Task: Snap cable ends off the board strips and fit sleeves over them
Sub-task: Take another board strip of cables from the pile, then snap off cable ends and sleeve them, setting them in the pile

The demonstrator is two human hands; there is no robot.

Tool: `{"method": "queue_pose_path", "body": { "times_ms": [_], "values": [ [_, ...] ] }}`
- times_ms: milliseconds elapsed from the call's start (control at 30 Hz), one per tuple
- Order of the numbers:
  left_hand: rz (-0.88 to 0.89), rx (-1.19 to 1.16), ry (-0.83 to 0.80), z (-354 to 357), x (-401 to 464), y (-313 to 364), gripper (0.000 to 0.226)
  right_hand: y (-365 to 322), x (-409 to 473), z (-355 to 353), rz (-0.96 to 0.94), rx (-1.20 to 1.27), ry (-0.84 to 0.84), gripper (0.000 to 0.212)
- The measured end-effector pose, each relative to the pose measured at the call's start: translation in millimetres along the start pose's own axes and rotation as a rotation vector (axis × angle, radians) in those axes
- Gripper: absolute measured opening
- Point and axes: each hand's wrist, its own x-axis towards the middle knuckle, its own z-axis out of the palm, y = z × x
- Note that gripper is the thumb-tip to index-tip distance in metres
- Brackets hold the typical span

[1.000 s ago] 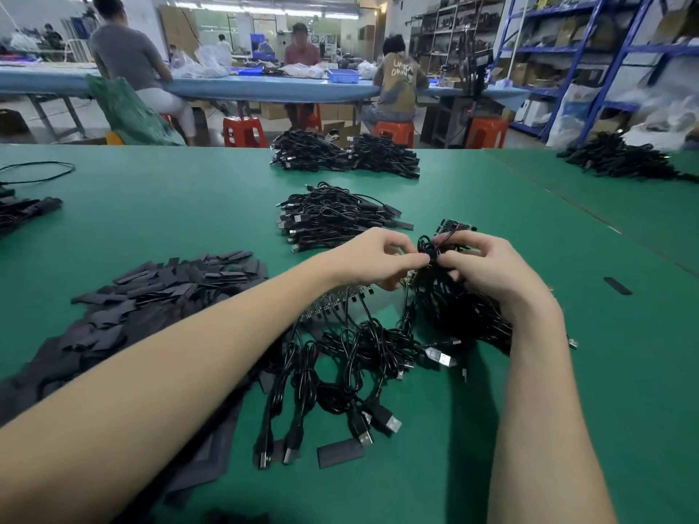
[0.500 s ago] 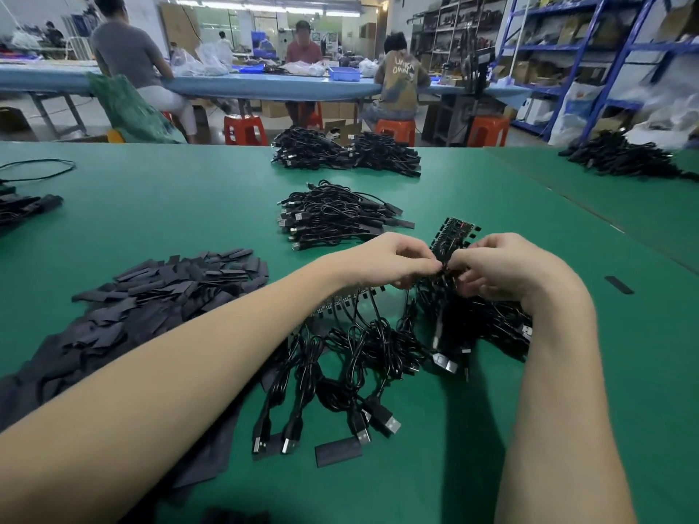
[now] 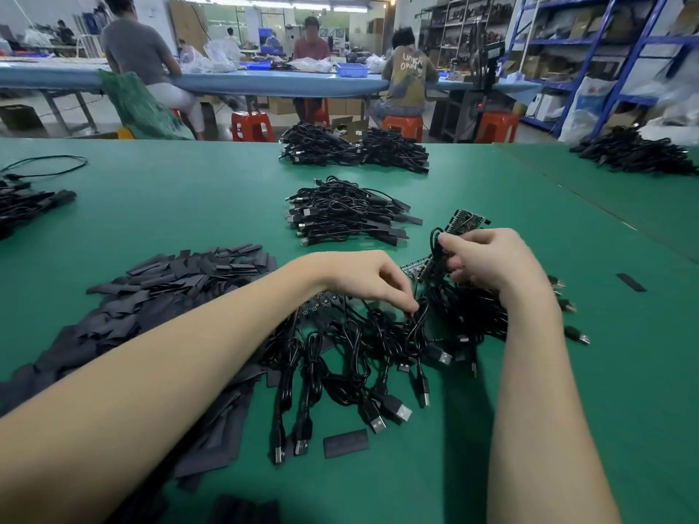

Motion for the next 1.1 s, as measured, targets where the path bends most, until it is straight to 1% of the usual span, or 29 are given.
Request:
{"method": "queue_pose_path", "body": {
  "times_ms": [33,67,100,167,200,233,267,333,400,433,467,500,533,600,667,767,867,933,1000,1033,1067,1100],
  "values": [
    [-0.002,0.01,0.013,0.3,-0.4,-0.4,0.017,2.3,1.2,3.4,-0.018,0.019,0.022,0.027],
    [-0.002,0.039,0.028,0.5,-1.1,-0.7,0.015,3.9,2.0,5.9,-0.037,-0.014,0.046,0.028],
    [0.003,0.086,0.039,0.0,-2.5,-0.2,0.012,4.1,2.6,8.4,-0.05,-0.078,0.077,0.038],
    [0.034,0.167,0.009,-0.1,-4.6,1.6,0.007,3.7,4.6,14.1,-0.056,-0.162,0.133,0.067],
    [0.048,0.188,-0.026,0.2,-4.7,3.0,0.005,3.6,5.9,17.7,-0.058,-0.153,0.146,0.075],
    [0.051,0.196,-0.057,0.6,-5.5,4.0,0.005,3.5,5.8,22.4,-0.063,-0.136,0.156,0.077],
    [0.047,0.195,-0.074,0.7,-6.2,4.2,0.007,3.1,4.8,27.2,-0.075,-0.134,0.172,0.075],
    [0.041,0.172,-0.044,-0.5,-6.8,3.2,0.009,2.7,2.7,35.1,-0.138,-0.155,0.24,0.06],
    [0.032,0.124,0.083,-3.8,-5.9,-0.2,0.011,2.4,1.8,37.2,-0.179,-0.173,0.294,0.047],
    [0.012,0.11,0.162,-7.2,-5.4,-2.8,0.013,3.0,2.6,37.0,-0.174,-0.186,0.286,0.044],
    [-0.027,0.119,0.218,-11.4,-5.1,-6.2,0.015,5.3,4.2,36.6,-0.158,-0.2,0.255,0.044],
    [-0.085,0.161,0.238,-15.7,-5.0,-9.7,0.016,8.7,6.4,36.7,-0.142,-0.213,0.213,0.047],
    [-0.159,0.231,0.222,-19.4,-4.9,-13.5,0.019,11.9,7.9,37.6,-0.127,-0.229,0.172,0.051],
    [-0.312,0.35,0.139,-22.8,-5.6,-20.1,0.031,15.6,8.5,40.6,-0.104,-0.255,0.126,0.06],
    [-0.373,0.348,0.088,-20.3,-5.7,-23.1,0.036,16.4,8.1,41.1,-0.085,-0.273,0.127,0.065],
    [-0.331,0.326,0.106,-14.1,-5.8,-23.7,0.037,11.7,7.9,40.9,-0.071,-0.294,0.141,0.061],
    [-0.283,0.284,0.15,-12.6,-6.6,-21.3,0.038,-0.2,3.0,41.1,-0.092,-0.266,0.214,0.053],
    [-0.248,0.205,0.21,-14.0,-10.1,-20.0,0.035,-12.4,-1.8,40.8,-0.153,-0.219,0.298,0.053],
    [-0.192,0.073,0.301,-13.8,-17.6,-19.4,0.027,-25.4,-9.6,43.3,-0.254,-0.11,0.335,0.04],
    [-0.161,-0.001,0.348,-13.0,-23.2,-19.1,0.023,-31.1,-13.4,46.4,-0.294,-0.056,0.283,0.03],
    [-0.132,-0.063,0.395,-11.8,-29.2,-19.2,0.021,-34.7,-16.0,51.2,-0.319,-0.024,0.176,0.02],
    [-0.107,-0.116,0.443,-10.3,-35.8,-20.3,0.019,-36.2,-18.2,56.9,-0.325,-0.026,0.027,0.011]
  ]
}}
